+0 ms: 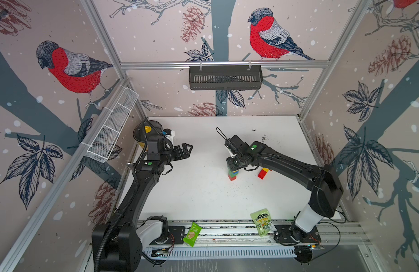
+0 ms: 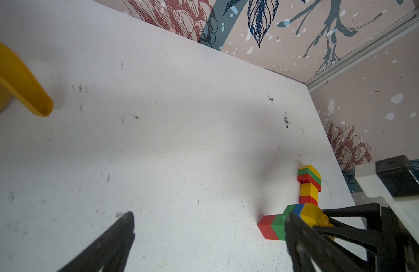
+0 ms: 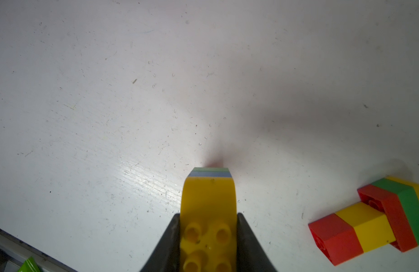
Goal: Assemble an ice cream with lego
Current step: Assemble the lego brick with the lego brick.
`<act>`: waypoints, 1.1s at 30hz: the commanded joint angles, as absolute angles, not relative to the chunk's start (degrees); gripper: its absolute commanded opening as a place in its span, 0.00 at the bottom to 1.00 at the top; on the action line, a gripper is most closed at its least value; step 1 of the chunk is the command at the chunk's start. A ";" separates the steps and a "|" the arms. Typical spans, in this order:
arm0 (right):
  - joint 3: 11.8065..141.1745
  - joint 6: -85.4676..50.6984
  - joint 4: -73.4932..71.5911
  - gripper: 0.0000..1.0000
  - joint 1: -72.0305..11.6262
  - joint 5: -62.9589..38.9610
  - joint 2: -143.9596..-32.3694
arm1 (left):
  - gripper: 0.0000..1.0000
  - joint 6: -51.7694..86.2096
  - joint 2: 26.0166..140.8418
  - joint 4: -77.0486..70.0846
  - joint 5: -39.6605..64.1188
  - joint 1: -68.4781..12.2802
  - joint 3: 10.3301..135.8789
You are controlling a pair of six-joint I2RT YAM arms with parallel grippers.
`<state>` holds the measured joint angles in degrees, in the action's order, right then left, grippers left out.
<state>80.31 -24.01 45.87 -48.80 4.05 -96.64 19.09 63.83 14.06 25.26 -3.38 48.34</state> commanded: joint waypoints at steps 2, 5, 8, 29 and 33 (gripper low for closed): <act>80.62 -25.16 51.06 0.46 -48.96 5.27 -96.13 | 0.98 18.22 63.54 13.26 25.02 -3.25 48.35; 79.92 -25.48 50.53 0.51 -49.03 5.32 -95.64 | 0.99 18.31 63.54 13.21 25.05 -3.25 48.33; 79.76 -25.52 49.75 0.57 -49.13 5.23 -95.56 | 0.99 18.29 63.53 13.18 25.06 -3.25 48.30; 79.13 -26.72 45.22 0.62 -50.60 8.52 -91.83 | 0.98 20.52 62.64 10.22 26.92 -3.85 45.78; 75.38 -30.67 41.34 0.65 -52.72 11.07 -89.19 | 0.99 21.11 62.06 9.02 26.85 -4.14 44.57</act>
